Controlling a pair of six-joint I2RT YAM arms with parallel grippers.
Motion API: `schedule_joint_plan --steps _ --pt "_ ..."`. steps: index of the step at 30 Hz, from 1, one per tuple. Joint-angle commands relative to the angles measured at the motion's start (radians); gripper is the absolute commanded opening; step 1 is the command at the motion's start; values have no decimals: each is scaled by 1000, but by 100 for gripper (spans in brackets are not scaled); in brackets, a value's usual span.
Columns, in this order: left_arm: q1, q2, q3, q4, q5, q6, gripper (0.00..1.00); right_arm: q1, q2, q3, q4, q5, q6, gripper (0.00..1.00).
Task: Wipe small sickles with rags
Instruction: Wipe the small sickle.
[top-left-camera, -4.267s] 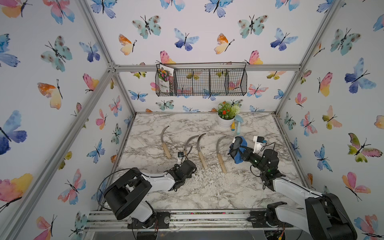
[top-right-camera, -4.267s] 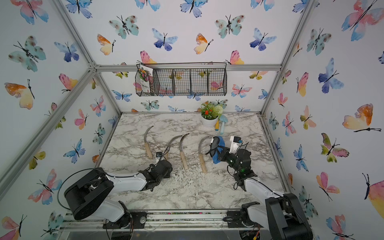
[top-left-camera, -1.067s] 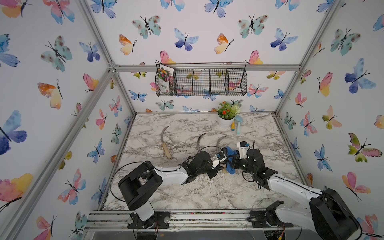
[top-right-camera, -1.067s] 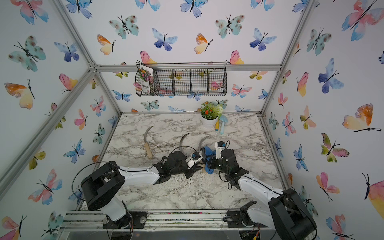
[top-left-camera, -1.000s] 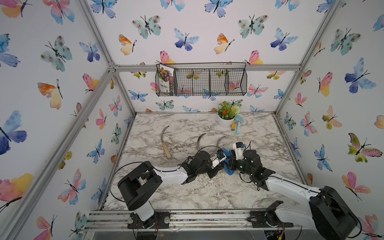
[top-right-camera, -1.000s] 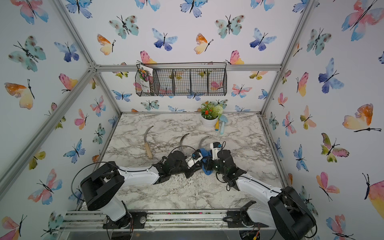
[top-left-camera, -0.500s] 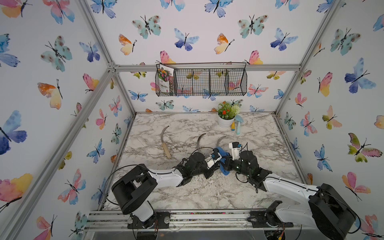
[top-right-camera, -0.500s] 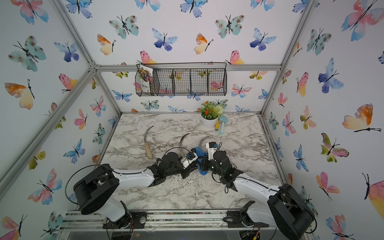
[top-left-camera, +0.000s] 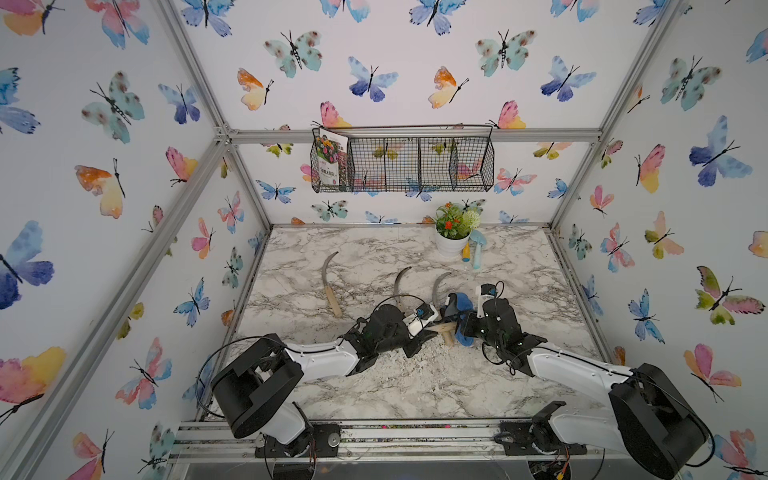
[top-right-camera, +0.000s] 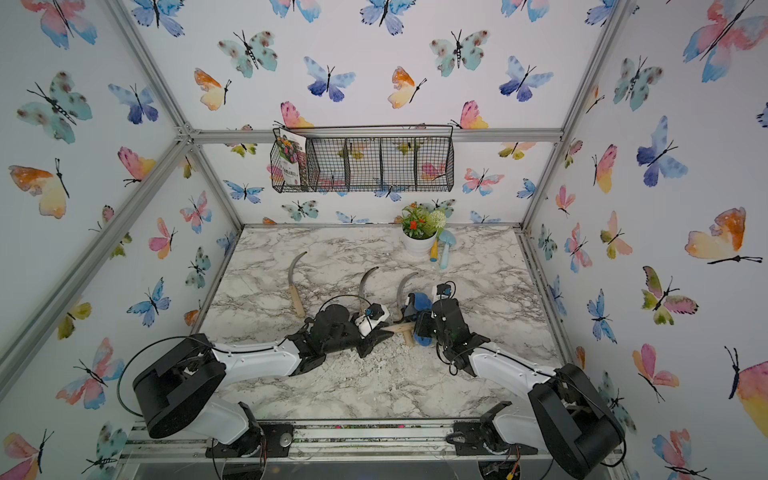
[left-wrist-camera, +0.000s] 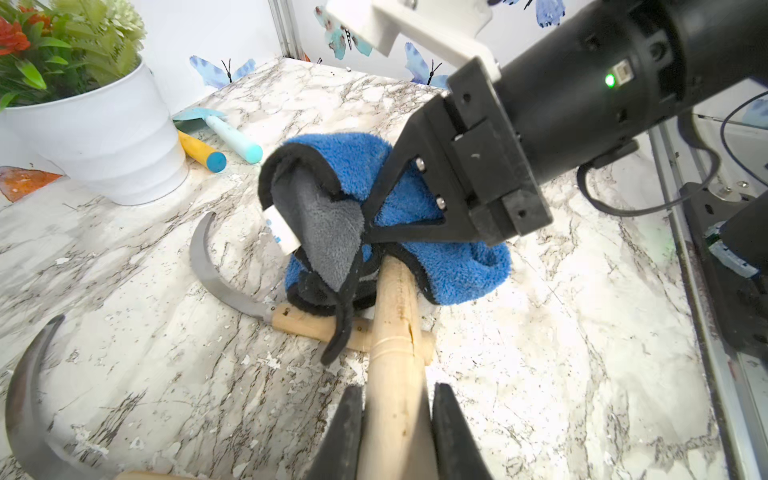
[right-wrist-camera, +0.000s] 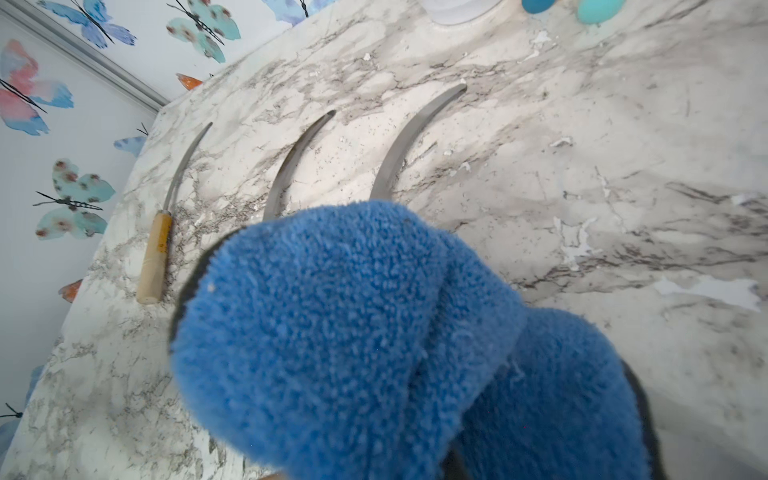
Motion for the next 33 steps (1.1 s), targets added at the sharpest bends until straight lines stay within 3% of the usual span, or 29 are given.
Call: schedule_joint_plan --steps 1,3,12,16,20,23,29,33 --pt "7 -28 18 72 17 14 0 3 14 52 -48 -61 -38 2" --pt "6 -20 23 71 17 15 0 11 22 54 -7 -133 -37 2" --pt "6 -7 28 72 9 21 0 189 4 79 68 -201 -21 2" --pt "7 -3 30 72 4 22 0 202 -6 52 128 -275 -8 2" --pt "6 -3 28 72 1 21 0 201 0 27 138 -218 -4 2" --pt "7 -4 27 71 1 22 0 173 2 7 102 -129 -14 2" --pt "6 -11 25 72 4 22 0 -16 23 -55 105 -197 -42 2" --pt "7 -13 25 72 6 22 0 -43 54 -29 68 -170 -64 2"
